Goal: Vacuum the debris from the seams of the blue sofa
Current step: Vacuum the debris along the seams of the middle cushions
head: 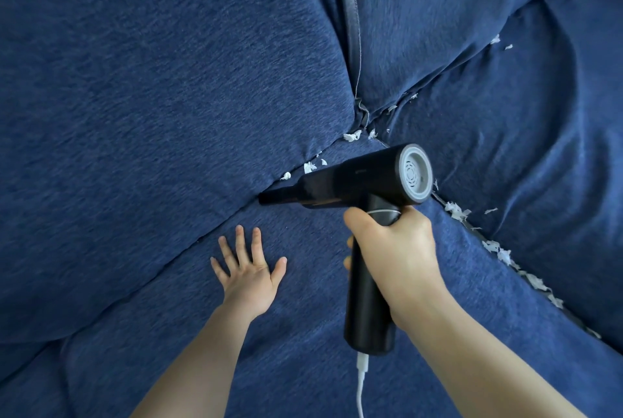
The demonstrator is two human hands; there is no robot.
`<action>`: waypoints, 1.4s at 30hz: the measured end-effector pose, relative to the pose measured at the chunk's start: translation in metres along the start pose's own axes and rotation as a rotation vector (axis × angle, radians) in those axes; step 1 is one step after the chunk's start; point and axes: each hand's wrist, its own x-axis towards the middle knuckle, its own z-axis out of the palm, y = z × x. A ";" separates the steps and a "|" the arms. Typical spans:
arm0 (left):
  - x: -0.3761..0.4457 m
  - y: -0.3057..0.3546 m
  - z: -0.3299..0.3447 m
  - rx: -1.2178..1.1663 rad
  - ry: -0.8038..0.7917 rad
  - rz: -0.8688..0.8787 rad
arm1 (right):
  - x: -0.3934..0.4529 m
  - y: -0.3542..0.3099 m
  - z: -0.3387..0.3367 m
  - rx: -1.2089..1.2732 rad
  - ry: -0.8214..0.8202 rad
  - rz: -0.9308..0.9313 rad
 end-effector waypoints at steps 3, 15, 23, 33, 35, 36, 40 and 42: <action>0.000 0.001 0.000 0.001 -0.006 0.008 | 0.000 -0.001 0.001 -0.021 0.001 -0.010; 0.002 -0.001 -0.008 0.046 0.056 0.084 | 0.000 -0.006 -0.007 -0.022 0.041 0.002; 0.026 0.044 -0.031 0.040 0.015 0.233 | 0.012 -0.017 -0.020 -0.058 0.104 -0.062; 0.023 0.053 -0.024 0.072 -0.005 0.176 | 0.014 -0.025 -0.029 -0.067 0.084 -0.074; 0.024 0.054 -0.023 0.072 -0.001 0.172 | 0.016 -0.026 -0.035 -0.072 0.110 -0.089; 0.025 0.054 -0.023 0.072 0.003 0.171 | 0.019 -0.026 -0.036 -0.069 0.123 -0.094; 0.025 0.054 -0.023 0.086 -0.004 0.167 | 0.024 -0.026 -0.025 -0.002 0.121 -0.060; 0.025 0.055 -0.024 0.092 -0.010 0.164 | 0.025 -0.025 -0.018 0.035 0.098 -0.038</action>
